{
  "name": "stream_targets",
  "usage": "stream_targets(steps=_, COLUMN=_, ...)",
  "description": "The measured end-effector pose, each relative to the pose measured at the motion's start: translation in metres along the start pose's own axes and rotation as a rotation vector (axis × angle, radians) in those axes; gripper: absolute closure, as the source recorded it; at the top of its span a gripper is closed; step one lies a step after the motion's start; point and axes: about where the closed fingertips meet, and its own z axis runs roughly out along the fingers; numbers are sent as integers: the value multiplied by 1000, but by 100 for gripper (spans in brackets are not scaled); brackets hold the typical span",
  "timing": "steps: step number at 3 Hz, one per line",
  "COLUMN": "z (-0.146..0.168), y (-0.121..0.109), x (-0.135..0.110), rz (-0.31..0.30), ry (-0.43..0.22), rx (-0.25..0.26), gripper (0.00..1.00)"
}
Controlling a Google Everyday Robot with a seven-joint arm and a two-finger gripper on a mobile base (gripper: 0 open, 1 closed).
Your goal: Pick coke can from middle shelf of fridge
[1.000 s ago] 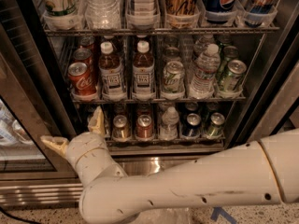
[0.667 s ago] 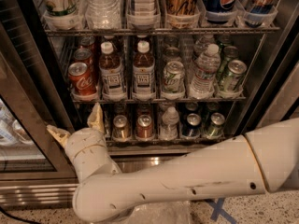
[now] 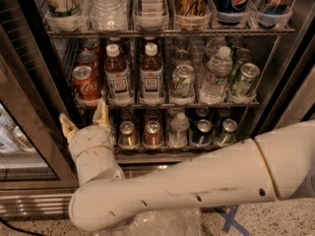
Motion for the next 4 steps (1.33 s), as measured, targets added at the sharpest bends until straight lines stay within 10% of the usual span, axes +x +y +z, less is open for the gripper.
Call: stream_targets(steps=4, z=17, y=3, x=-9, rz=9, ry=-2, rx=136, gripper=39)
